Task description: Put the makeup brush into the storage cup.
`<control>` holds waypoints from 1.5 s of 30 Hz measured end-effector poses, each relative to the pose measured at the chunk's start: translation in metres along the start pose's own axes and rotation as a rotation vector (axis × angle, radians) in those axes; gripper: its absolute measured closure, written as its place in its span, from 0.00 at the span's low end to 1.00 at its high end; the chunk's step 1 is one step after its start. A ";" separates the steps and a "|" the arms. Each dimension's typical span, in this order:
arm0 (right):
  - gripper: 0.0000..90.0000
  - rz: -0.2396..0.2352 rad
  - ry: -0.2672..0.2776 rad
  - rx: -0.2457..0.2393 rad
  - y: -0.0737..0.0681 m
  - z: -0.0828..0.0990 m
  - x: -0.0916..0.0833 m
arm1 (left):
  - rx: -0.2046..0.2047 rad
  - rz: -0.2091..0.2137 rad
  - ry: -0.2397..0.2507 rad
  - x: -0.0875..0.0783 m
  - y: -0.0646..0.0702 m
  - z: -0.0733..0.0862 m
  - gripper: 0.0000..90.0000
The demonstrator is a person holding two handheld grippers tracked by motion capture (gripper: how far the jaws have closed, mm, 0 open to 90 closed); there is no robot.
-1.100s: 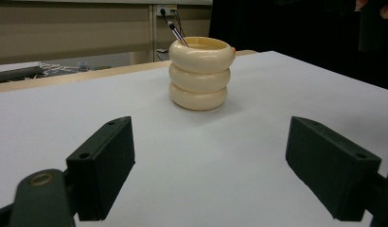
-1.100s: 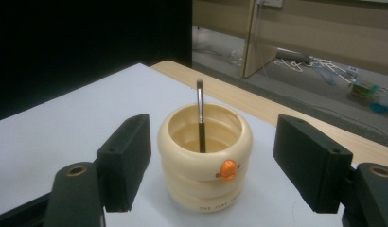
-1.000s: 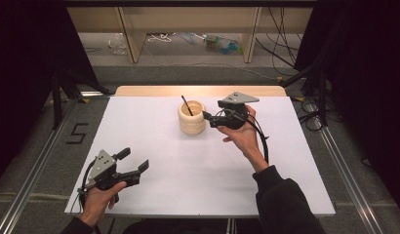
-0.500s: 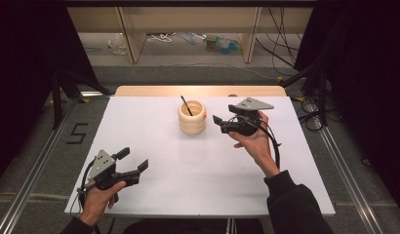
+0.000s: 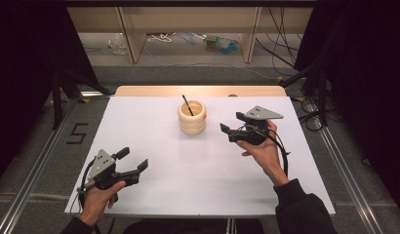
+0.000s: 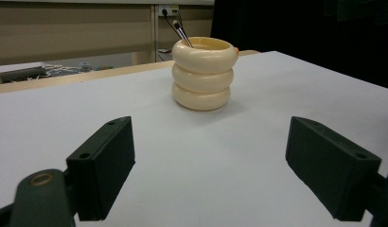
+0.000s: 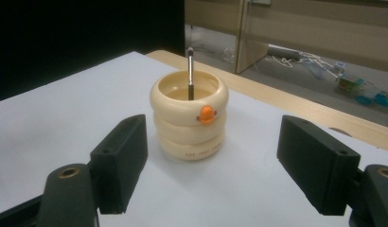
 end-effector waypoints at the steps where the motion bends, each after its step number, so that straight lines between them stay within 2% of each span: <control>1: 0.29 0.006 0.007 0.003 0.000 0.001 -0.002 | 0.000 -0.001 0.000 0.000 0.000 0.000 0.18; 8: 0.28 0.008 0.001 -0.003 0.001 0.011 -0.013 | 0.006 0.007 0.005 0.000 0.000 0.000 0.18; 16: 0.29 0.016 -0.022 0.002 0.005 0.025 -0.025 | 0.000 -0.004 -0.001 0.000 -0.001 0.000 0.18; 35: 0.29 0.015 -0.014 0.031 0.011 0.046 -0.048 | 0.000 -0.006 -0.002 -0.001 0.000 0.000 0.18; 38: 0.28 0.007 -0.023 0.046 0.011 0.049 -0.054 | 0.001 -0.006 -0.001 -0.001 0.000 0.000 0.18; 39: 0.28 -0.006 -0.013 0.057 0.011 0.049 -0.055 | 0.000 -0.006 0.000 -0.001 0.000 0.000 0.18; 40: 0.28 0.002 0.001 0.062 0.011 0.049 -0.055 | 0.001 -0.006 0.000 -0.001 0.000 0.000 0.18; 45: 0.28 0.004 -0.028 0.063 0.012 0.056 -0.062 | 0.003 -0.007 -0.002 -0.001 -0.001 0.000 0.18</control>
Point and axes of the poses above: each handheld gripper's, and its own axes: x roughly forward along the jaws, z roughly out of its underside, y roughly to its right, the point moved 5 cm from there along x, roughly forward along the jaws, and after that the axes turned 14 degrees about z, right-handed, at the moved point
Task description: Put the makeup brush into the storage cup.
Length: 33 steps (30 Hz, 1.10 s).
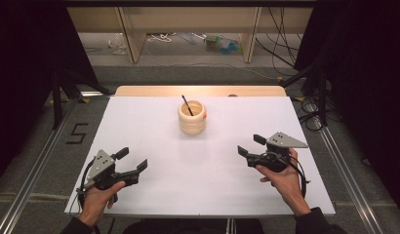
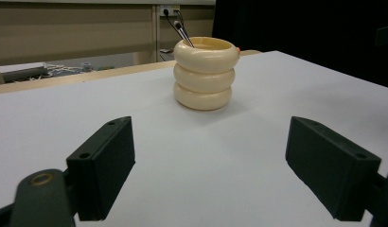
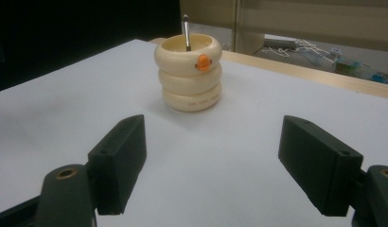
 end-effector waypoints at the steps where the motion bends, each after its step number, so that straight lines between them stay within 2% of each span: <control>1: 0.28 0.001 0.007 0.002 0.000 0.000 0.000 | -0.001 0.000 0.000 0.000 0.000 0.000 0.18; 4: 0.24 0.005 -0.014 0.028 0.000 0.003 -0.006 | -0.002 0.000 0.000 0.000 0.000 0.000 0.18; 7: 0.18 0.027 -0.007 0.036 0.002 0.004 -0.008 | 0.000 0.001 0.003 0.000 0.001 0.000 0.18; 13: 0.18 0.040 -0.009 0.037 0.006 0.010 -0.015 | 0.000 -0.002 0.001 0.000 0.000 0.000 0.18; 16: 0.18 0.034 0.019 0.041 0.005 0.011 -0.019 | 0.000 -0.002 0.001 0.000 0.000 0.000 0.18; 17: 0.18 0.046 0.020 0.025 0.006 0.011 -0.020 | 0.000 -0.001 0.001 0.000 0.000 0.000 0.18; 20: 0.18 0.040 0.015 0.028 0.004 0.013 -0.024 | 0.000 -0.002 0.000 0.000 0.000 0.000 0.18; 22: 0.18 0.043 0.058 -0.006 0.005 0.012 -0.023 | 0.000 -0.003 -0.001 0.000 0.000 0.000 0.18; 24: 0.18 0.044 0.043 0.001 0.004 0.013 -0.026 | 0.000 -0.002 0.000 0.000 0.000 0.000 0.18; 28: 0.18 0.037 0.053 -0.006 0.002 0.014 -0.029 | 0.000 -0.002 0.000 0.000 0.000 0.000 0.18; 29: 0.18 0.040 0.057 -0.010 0.002 0.015 -0.030 | 0.000 -0.002 0.001 0.000 0.000 0.000 0.18; 30: 0.18 0.041 0.036 -0.012 0.002 0.016 -0.032 | -0.001 -0.002 0.002 -0.001 0.000 0.000 0.18; 33: 0.18 0.046 0.040 -0.004 0.005 0.019 -0.034 | -0.005 -0.004 0.003 -0.001 0.000 0.000 0.18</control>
Point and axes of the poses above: each handheld gripper's, and its own axes: x roughly forward along the jaws, z roughly out of its underside, y roughly to its right, the point moved 5 cm from there along x, roughly forward along the jaws, and after that the axes turned 14 degrees about z, right-handed, at the moved point
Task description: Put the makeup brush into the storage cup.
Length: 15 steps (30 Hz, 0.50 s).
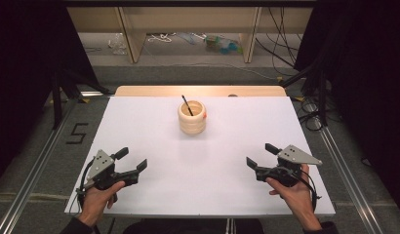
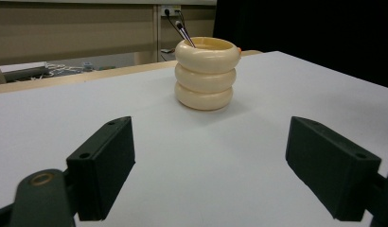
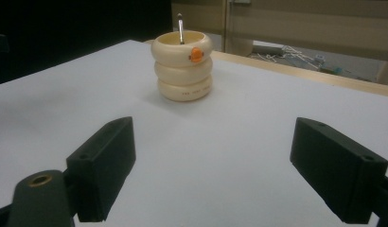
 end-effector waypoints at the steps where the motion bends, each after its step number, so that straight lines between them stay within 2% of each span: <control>1: 0.18 0.002 0.003 0.002 0.000 0.000 -0.001 | 0.001 0.000 0.000 0.000 0.000 0.000 0.18; 3: 0.18 -0.001 0.021 0.004 -0.001 0.000 -0.002 | 0.003 0.002 0.001 0.000 0.000 0.000 0.18; 4: 0.18 0.003 0.007 -0.001 -0.001 0.000 -0.004 | 0.003 0.002 0.001 0.000 0.000 0.000 0.18; 5: 0.18 -0.007 0.024 -0.001 -0.002 0.000 -0.004 | 0.004 0.002 0.001 0.000 0.001 0.000 0.18; 15: 0.18 -0.007 -0.011 0.005 -0.003 0.006 -0.012 | 0.006 0.000 -0.004 0.000 0.000 0.000 0.18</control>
Point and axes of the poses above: each handheld gripper's, and its own axes: x roughly forward along the jaws, z roughly out of its underside, y roughly to its right, the point moved 5 cm from there along x, roughly forward along the jaws, and after that the axes turned 14 degrees about z, right-handed, at the moved point
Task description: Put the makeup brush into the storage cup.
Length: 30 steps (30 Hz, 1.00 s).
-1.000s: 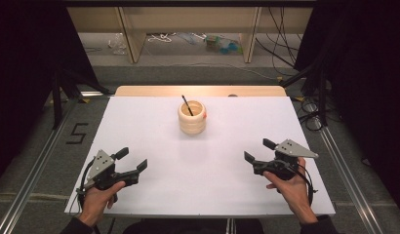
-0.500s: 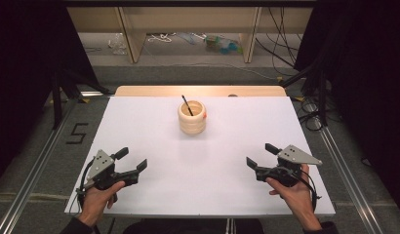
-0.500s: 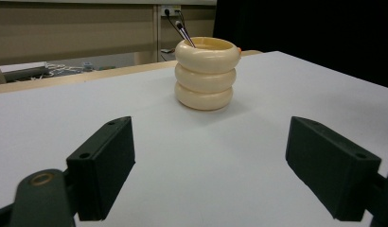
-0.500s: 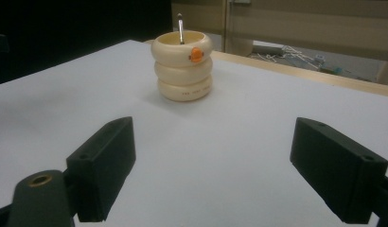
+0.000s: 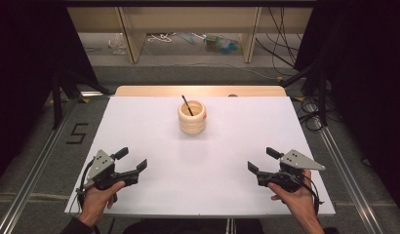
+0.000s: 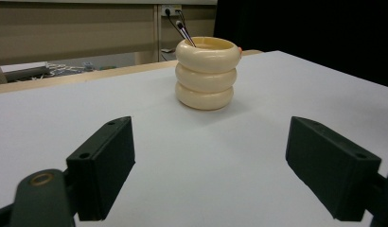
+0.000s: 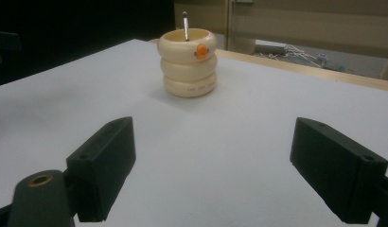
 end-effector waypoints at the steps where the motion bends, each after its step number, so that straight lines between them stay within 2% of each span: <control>1: 0.18 0.001 0.004 -0.001 0.000 0.000 0.000 | -0.001 0.000 -0.001 0.000 0.000 0.000 0.18; 8: 0.18 -0.002 0.026 -0.001 -0.001 0.001 0.001 | -0.002 0.002 0.000 0.001 0.001 0.000 0.18; 12: 0.18 0.002 0.000 -0.008 -0.001 0.002 0.000 | -0.002 0.003 0.001 0.000 0.000 0.000 0.18; 30: 0.18 0.002 0.000 -0.014 0.000 0.003 0.000 | -0.004 0.002 0.002 0.002 0.000 0.000 0.18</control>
Point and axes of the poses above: each handheld gripper's, and its own axes: x roughly forward along the jaws, z roughly out of its underside, y roughly to its right, the point moved 5 cm from there along x, roughly forward along the jaws, and after that the axes turned 14 degrees about z, right-handed, at the moved point
